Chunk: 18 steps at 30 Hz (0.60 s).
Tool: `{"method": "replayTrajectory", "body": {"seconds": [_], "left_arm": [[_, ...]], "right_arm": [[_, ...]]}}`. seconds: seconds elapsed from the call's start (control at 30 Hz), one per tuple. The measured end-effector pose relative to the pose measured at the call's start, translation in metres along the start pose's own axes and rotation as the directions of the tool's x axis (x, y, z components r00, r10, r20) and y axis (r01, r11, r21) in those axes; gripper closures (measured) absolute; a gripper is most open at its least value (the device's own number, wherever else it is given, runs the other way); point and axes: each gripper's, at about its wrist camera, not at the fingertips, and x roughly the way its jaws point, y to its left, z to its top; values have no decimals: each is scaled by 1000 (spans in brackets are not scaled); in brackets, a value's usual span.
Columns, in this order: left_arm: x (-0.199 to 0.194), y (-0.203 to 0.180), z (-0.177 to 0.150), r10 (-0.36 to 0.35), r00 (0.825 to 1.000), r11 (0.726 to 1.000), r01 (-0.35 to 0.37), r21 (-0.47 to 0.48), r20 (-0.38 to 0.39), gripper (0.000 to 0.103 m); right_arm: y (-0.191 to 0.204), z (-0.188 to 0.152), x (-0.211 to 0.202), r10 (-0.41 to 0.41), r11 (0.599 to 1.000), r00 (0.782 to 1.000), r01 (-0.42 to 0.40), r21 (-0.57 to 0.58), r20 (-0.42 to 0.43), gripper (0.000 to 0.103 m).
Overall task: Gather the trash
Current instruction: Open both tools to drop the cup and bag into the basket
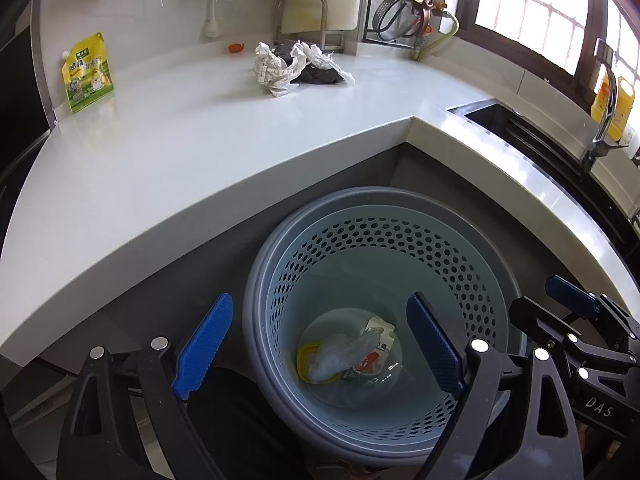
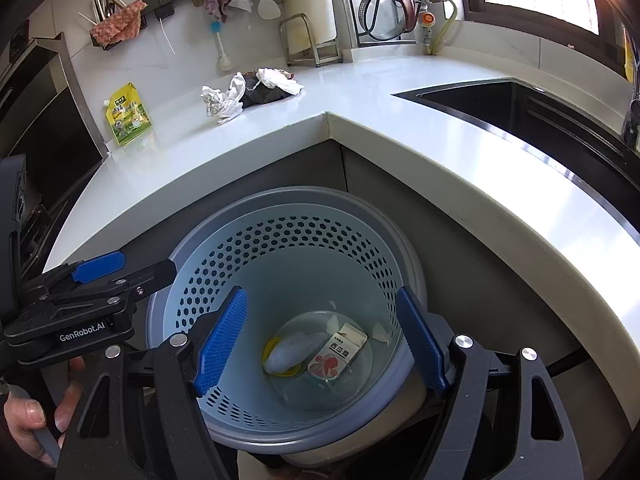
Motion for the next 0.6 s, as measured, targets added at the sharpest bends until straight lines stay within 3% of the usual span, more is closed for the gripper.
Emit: {"method": "replayTrajectory", "body": {"seconds": [0.6], "left_arm": [[-19, 11, 13, 22, 996, 1000, -21, -8, 85, 8]], "right_arm": [[3, 10, -8, 15, 1000, 999, -14, -5, 42, 29]]}}
